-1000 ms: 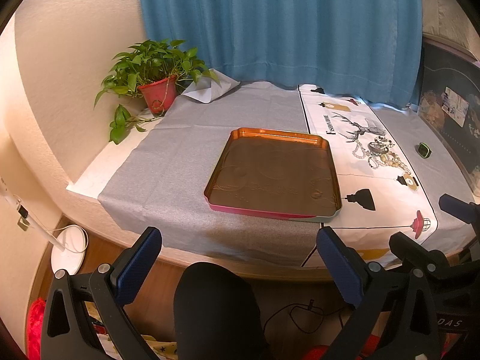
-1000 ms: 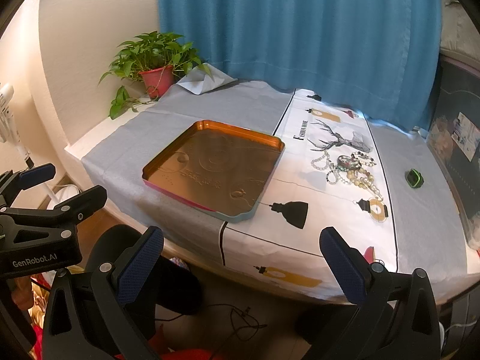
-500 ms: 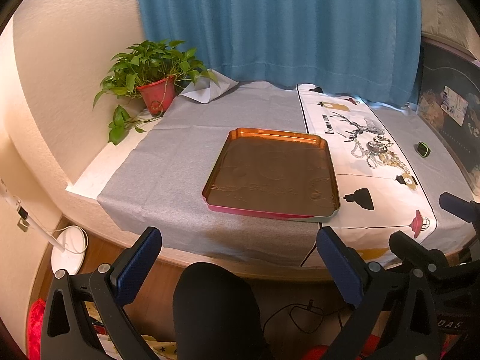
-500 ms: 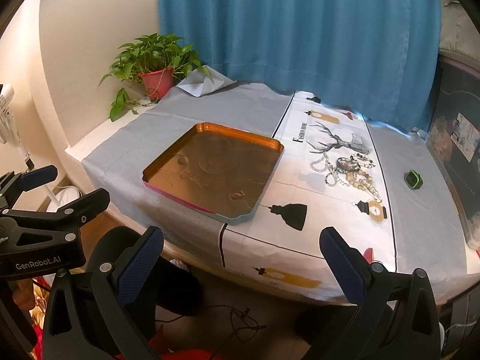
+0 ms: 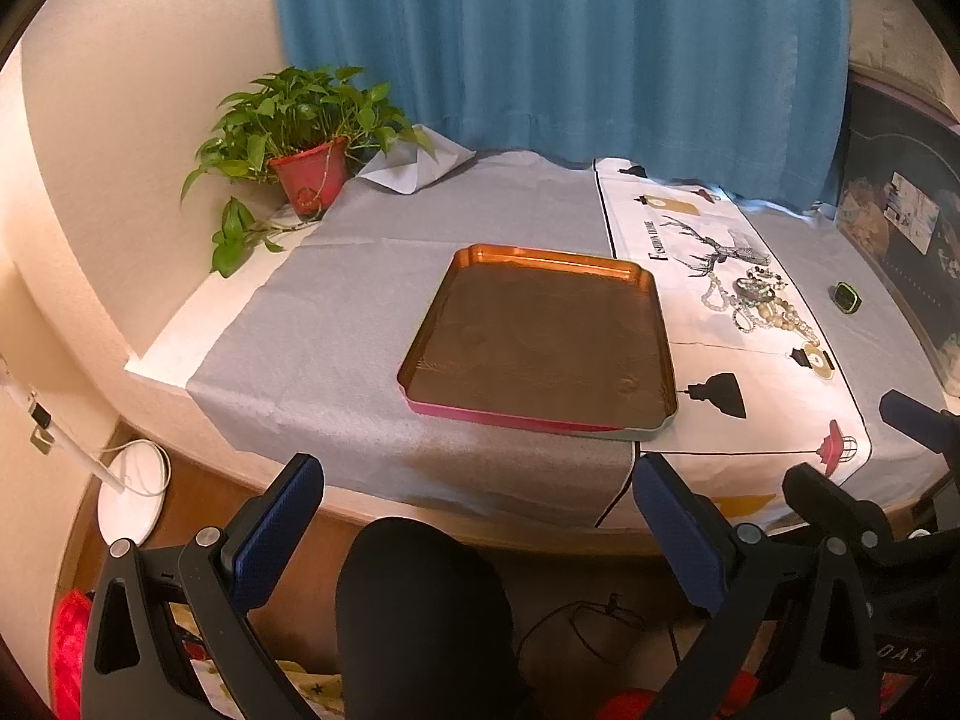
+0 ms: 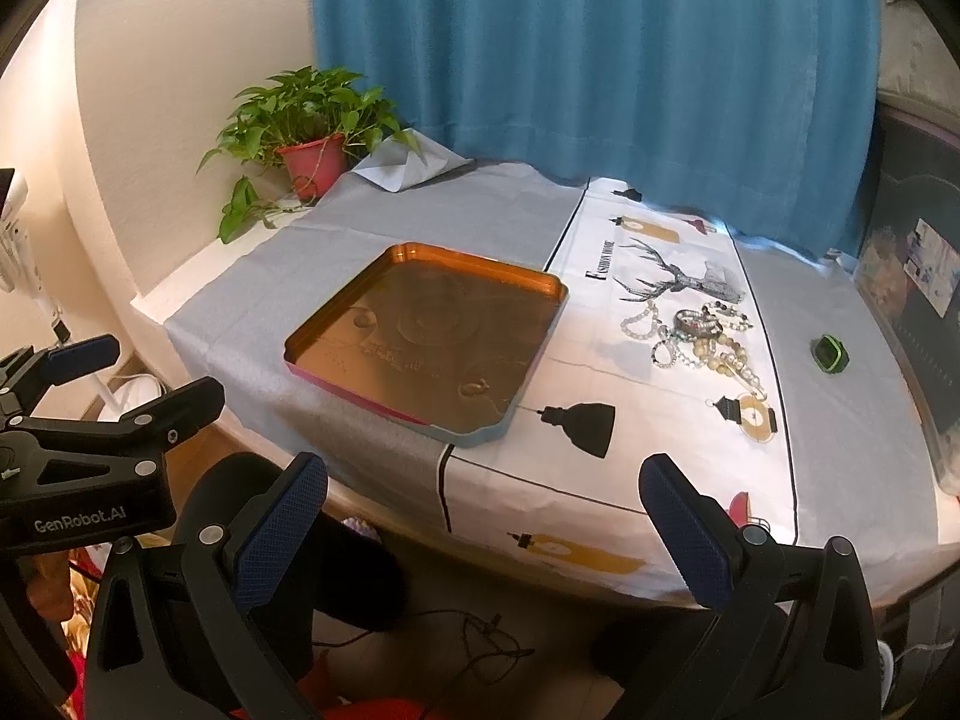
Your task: Organize jewelry
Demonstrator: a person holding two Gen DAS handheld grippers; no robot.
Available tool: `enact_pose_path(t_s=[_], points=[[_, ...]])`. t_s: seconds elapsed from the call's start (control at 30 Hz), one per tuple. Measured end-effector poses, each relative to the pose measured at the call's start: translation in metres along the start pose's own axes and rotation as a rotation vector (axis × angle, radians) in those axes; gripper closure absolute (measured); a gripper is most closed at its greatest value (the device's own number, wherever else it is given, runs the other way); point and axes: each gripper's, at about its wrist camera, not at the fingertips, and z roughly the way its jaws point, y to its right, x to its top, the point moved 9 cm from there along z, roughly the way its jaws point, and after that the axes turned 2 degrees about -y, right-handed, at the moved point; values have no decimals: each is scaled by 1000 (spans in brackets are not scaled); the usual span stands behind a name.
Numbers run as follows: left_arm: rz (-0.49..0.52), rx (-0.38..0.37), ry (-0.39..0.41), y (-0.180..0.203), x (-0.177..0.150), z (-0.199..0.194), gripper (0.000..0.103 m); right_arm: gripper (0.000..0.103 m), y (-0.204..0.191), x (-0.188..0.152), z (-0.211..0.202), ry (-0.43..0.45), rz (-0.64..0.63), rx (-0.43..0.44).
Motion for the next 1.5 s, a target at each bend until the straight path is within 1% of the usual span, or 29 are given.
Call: enact_pose_path(t_s=[0.17,0.23,0.3,0.33,0.47,0.5,0.63,0.7,0.8,0.87,0.97,1.07,1.13,1.2,1.3,1.43,1.5], points=[[10,-24,-35,5,6,5,0,0,12,2,-1,4,33,5],[17,-33,-35,9,11,2,0,0,25,1,-3,8,55,2],[45,-44,-22,16,24,-7,0,0,44,3,-7,14,86,-16],[58,-51,-17,20,30,-12,0,0,55,5,-10,19,102,-31],[106,-106,17,44,62,-42,0,0,115,8,-25,46,169,-138],[118,-141,28,55,75,-54,0,0,132,7,-29,51,190,-167],[134,-218,70,89,113,-89,0,0,196,1,-37,57,272,-267],[131,-276,87,110,137,-107,0,0,226,-4,-36,46,305,-297],[113,-334,114,132,162,-126,0,0,268,-14,-29,25,357,-339],[106,-352,155,147,182,-133,0,0,293,-21,-26,13,391,-363],[112,-366,204,164,199,-140,0,0,329,-31,-22,-3,437,-393],[133,-366,219,182,211,-133,0,0,355,-40,-17,-23,463,-415],[146,-357,198,195,216,-119,0,0,365,-42,-14,-31,467,-431],[155,-371,169,206,216,-108,0,0,376,-45,-9,-39,472,-443],[187,-381,148,227,216,-96,0,0,389,-47,-2,-43,486,-449],[186,-402,96,246,213,-71,0,0,407,-51,11,-56,505,-445],[180,-405,69,256,211,-50,0,0,416,-51,21,-64,505,-445]])
